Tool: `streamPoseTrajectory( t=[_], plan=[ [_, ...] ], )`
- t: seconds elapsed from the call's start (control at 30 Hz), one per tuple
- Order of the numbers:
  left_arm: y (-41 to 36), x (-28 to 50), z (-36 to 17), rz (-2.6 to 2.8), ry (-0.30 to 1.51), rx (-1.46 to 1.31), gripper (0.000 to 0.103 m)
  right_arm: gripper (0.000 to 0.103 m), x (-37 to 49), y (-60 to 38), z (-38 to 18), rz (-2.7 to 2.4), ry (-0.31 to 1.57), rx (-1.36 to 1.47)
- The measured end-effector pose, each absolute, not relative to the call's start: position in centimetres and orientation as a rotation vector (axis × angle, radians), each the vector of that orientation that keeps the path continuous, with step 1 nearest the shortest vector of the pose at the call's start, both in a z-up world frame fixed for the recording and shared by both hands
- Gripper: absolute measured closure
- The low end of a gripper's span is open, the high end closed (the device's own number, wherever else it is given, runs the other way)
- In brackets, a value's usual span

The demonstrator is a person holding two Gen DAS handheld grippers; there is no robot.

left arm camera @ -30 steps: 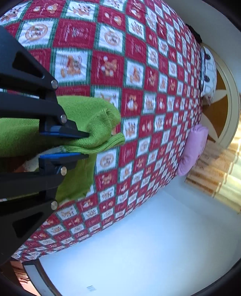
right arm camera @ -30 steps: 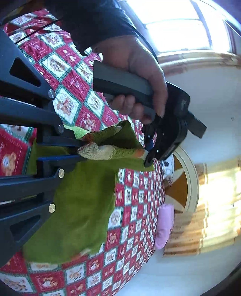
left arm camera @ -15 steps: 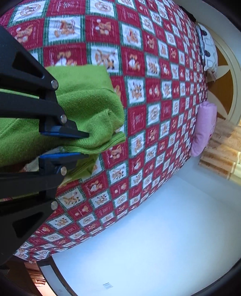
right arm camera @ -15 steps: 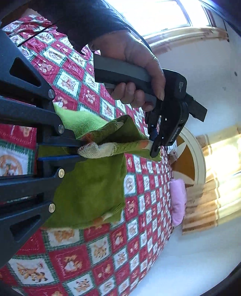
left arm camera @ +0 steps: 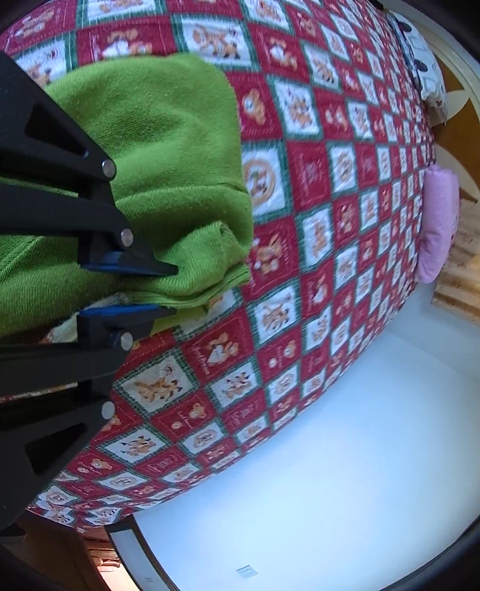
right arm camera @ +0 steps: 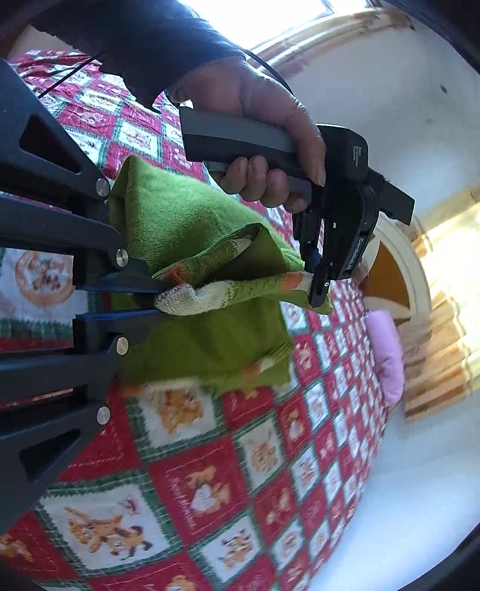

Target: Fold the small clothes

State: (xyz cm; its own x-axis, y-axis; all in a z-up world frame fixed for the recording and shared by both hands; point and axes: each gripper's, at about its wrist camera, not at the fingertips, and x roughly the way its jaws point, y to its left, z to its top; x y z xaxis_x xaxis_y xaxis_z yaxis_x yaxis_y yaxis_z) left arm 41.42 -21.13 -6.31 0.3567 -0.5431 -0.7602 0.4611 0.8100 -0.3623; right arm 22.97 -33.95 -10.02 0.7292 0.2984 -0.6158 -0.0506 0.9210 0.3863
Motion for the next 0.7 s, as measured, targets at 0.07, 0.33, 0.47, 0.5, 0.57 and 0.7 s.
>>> streamPoseTrajectory(
  t=[0.07,0.33,0.47,0.5,0.57,0.7],
  plan=[
    [-22.2,41.2,-6.9,-0.655,1.023,-0.079,0.089,0.097,22.9,-34.7,-10.5,0.187,0.741,0.381],
    [-22.5,39.4,-7.3,-0.642,0.982,-0.023,0.074,0.096,22.7,-37.1,-12.5,0.123,0.776,0.464],
    [-17.5,35.8,-5.4,-0.607,0.84,0.023,0.034,0.076,21.8,-37.6,-11.3,0.048,0.745,0.427],
    [-16.4,35.2,-5.4,-0.581,0.813,0.044,0.031,0.067,21.6,-37.7,-10.6,0.024,0.72,0.41],
    [-14.1,33.9,-5.6,-0.54,0.772,0.073,0.031,0.052,21.5,-37.8,-8.7,0.006,0.654,0.392],
    [-10.4,31.9,-7.3,-0.422,0.731,0.108,0.027,0.052,24.8,-36.1,-6.6,0.107,0.653,0.366]
  ],
)
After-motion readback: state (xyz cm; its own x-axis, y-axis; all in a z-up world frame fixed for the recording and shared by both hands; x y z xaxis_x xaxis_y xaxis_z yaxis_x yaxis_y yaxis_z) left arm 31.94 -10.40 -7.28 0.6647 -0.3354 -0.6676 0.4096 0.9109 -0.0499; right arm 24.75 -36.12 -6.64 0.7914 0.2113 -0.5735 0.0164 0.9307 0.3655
